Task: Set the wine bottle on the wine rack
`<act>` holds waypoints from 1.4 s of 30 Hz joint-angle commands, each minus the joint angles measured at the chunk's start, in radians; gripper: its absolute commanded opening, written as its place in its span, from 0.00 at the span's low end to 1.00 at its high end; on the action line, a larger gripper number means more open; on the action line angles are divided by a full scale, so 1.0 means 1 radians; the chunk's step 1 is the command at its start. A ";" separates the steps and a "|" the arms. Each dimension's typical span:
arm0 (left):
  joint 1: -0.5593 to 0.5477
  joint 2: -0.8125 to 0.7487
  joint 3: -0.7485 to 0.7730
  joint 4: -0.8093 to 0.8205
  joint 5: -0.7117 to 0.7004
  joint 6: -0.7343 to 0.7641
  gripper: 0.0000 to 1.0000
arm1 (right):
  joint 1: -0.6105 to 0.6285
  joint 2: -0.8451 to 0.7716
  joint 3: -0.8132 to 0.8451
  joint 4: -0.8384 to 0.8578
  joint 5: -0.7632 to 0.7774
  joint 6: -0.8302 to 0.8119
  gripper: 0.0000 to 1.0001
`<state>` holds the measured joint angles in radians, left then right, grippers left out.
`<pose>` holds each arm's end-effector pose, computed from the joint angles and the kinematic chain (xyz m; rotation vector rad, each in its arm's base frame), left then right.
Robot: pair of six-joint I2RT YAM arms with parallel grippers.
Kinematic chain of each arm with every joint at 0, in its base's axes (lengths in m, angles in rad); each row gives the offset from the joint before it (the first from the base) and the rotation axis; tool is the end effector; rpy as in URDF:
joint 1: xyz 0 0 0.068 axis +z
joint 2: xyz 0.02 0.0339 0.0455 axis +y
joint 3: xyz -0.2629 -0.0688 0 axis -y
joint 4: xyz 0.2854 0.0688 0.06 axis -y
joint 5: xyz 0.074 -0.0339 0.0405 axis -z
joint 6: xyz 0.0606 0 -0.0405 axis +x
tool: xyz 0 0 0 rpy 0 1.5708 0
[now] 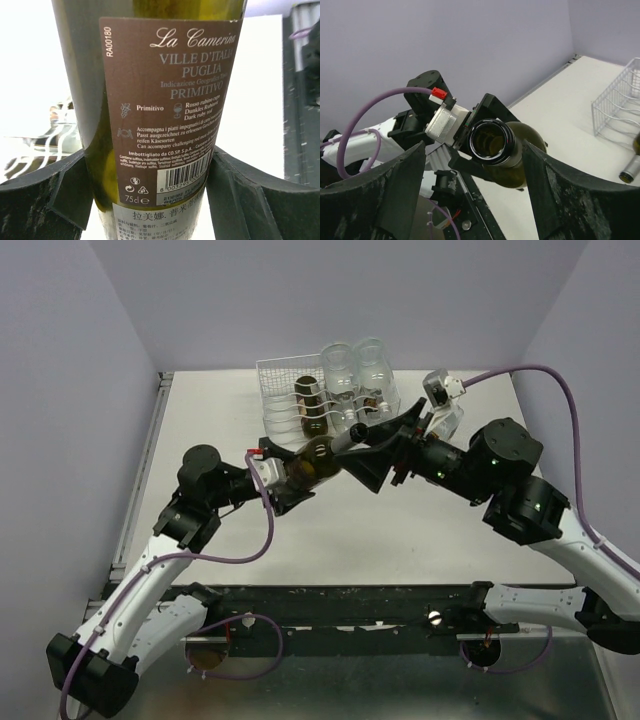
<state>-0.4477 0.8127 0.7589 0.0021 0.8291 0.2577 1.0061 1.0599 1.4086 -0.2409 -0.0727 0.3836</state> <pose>0.1990 -0.1451 0.3430 1.1350 1.2220 -0.8127 0.1423 0.2328 0.5112 -0.5435 1.4810 1.1684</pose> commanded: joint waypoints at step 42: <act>-0.223 0.118 0.033 0.118 -0.406 1.281 0.00 | 0.005 0.164 -0.011 -0.620 0.045 0.074 0.89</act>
<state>-0.6544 0.9485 0.7883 0.0277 0.4187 1.5185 1.0065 1.1919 1.4120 -0.8799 0.0525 0.4477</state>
